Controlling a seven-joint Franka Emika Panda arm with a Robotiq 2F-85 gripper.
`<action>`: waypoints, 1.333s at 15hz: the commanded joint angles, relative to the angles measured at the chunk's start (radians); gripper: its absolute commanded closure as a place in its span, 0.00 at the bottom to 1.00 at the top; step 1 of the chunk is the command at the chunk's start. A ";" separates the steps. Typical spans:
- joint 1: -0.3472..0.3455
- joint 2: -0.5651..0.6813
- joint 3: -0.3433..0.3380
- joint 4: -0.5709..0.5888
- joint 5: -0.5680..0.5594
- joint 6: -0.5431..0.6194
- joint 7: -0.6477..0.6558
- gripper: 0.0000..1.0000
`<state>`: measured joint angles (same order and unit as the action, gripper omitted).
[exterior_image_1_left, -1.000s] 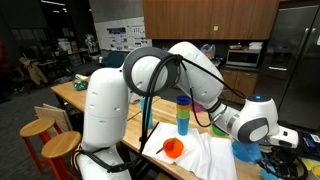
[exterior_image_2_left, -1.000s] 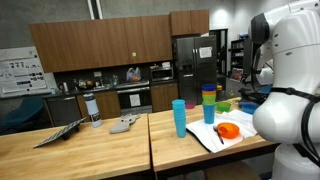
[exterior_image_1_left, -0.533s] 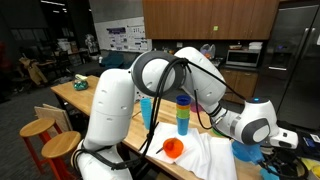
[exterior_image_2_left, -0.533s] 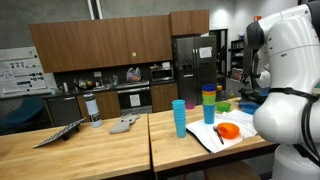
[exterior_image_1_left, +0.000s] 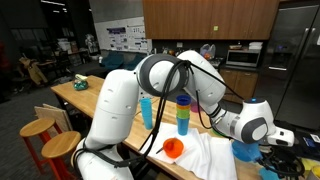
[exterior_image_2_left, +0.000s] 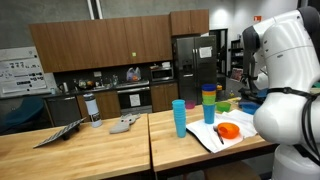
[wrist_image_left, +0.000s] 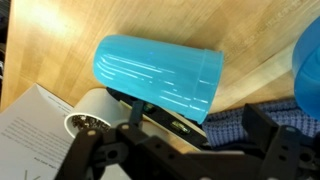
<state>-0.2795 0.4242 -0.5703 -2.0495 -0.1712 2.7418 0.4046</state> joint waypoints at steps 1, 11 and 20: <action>0.028 0.030 -0.024 0.025 -0.009 -0.001 0.027 0.00; 0.063 0.086 -0.059 0.041 -0.022 -0.018 0.038 0.30; 0.104 0.089 -0.108 0.058 -0.025 -0.026 0.038 0.88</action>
<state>-0.2011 0.4960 -0.6547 -1.9993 -0.1746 2.7357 0.4189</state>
